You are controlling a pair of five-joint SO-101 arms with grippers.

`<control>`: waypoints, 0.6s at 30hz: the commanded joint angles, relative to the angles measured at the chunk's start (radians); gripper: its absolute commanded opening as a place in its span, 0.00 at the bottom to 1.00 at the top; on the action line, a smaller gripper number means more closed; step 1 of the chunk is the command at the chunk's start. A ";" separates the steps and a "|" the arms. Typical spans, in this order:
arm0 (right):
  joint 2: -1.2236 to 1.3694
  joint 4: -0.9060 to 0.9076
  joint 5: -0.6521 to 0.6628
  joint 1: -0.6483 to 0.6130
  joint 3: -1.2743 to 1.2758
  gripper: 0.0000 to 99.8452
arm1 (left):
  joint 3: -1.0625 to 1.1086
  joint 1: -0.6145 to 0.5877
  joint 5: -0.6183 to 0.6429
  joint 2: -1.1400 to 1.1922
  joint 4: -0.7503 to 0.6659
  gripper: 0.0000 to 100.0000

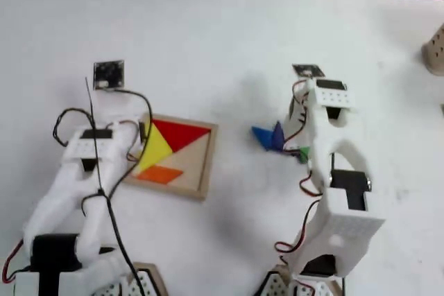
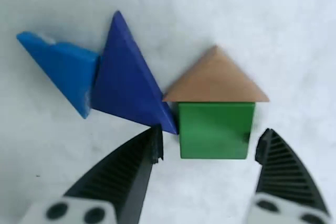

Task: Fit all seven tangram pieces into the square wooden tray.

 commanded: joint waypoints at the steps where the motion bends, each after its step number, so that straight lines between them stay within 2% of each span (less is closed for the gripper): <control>1: -0.022 0.050 0.006 0.022 -0.060 0.28 | -0.041 -0.007 -0.005 -0.004 0.005 0.08; 6: -0.044 0.074 -0.023 0.021 -0.084 0.28 | -0.041 -0.007 -0.005 -0.001 0.005 0.08; 18: 0.035 -0.047 -0.011 0.001 -0.132 0.28 | -0.040 -0.007 -0.006 0.001 0.005 0.08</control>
